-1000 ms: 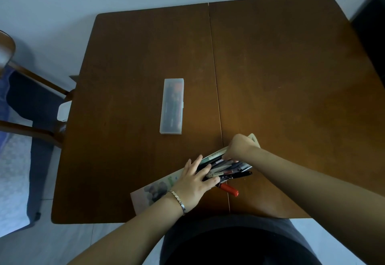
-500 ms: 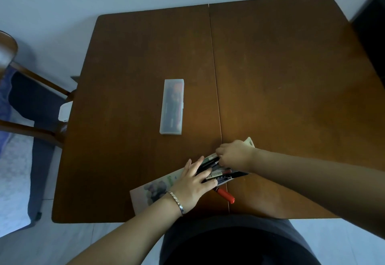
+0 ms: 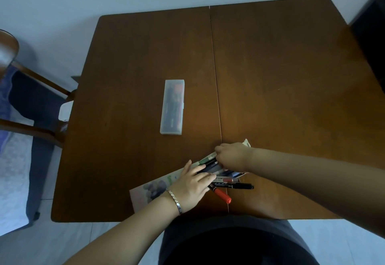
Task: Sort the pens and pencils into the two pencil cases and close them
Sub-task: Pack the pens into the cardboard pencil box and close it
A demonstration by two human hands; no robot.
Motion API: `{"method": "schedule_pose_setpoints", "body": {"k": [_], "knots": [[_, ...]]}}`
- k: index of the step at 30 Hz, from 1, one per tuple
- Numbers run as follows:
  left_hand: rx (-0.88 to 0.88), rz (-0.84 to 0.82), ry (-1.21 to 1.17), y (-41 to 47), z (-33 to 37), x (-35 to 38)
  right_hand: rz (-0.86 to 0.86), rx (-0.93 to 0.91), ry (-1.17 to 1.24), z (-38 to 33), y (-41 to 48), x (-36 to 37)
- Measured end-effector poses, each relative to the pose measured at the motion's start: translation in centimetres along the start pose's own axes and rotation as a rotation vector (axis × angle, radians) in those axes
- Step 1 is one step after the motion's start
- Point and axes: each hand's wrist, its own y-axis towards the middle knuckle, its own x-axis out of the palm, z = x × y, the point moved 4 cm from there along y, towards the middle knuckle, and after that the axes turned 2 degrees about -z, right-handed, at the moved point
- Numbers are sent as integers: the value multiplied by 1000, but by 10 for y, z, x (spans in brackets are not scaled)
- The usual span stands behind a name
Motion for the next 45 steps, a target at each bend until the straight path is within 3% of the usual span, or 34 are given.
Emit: {"method": "schedule_pose_setpoints", "body": {"k": [11, 26, 33, 39, 45], "knots": [[5, 110, 30, 2, 1, 2, 73, -11, -48, -14, -22, 5], [-18, 78, 59, -1, 6, 2, -8, 124, -28, -19, -6, 10], [-22, 109, 0, 1, 3, 3, -50, 326, 261, -6, -7, 17], [-97, -183, -107, 7, 3, 6, 4, 282, 317, 6, -17, 5], [-151, -248, -167, 10, 0, 5, -60, 127, 53, 1, -9, 5]]}}
